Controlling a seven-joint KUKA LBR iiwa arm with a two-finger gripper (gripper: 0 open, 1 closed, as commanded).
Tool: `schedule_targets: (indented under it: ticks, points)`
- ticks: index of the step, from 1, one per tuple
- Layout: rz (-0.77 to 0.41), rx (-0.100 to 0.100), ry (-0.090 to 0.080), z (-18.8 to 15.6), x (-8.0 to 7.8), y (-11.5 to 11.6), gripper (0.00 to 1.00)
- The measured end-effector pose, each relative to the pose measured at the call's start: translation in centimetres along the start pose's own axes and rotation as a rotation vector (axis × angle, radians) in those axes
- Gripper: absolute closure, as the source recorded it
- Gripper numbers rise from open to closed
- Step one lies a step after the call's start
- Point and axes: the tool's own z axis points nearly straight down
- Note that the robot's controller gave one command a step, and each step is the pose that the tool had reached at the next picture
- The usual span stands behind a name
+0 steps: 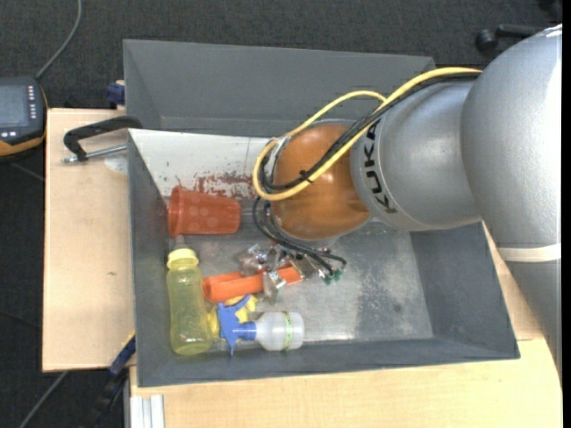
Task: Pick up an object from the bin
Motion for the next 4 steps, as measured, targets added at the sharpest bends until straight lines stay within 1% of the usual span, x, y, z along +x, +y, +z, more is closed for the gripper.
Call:
schedule_targets:
  ticks: [1, 2, 3, 4]
  points:
    - [0.0, 0.0, 0.0, 0.0, 0.0, 0.0, 1.0]
    - [-0.033, 0.0, -0.005, -12.0, -2.0, 2.3, 1.0]
    - [-0.033, -0.001, -0.005, -12.0, -2.0, 2.3, 1.0]
    - [-0.017, 0.0, -0.012, -25.3, -3.1, 3.8, 1.0]
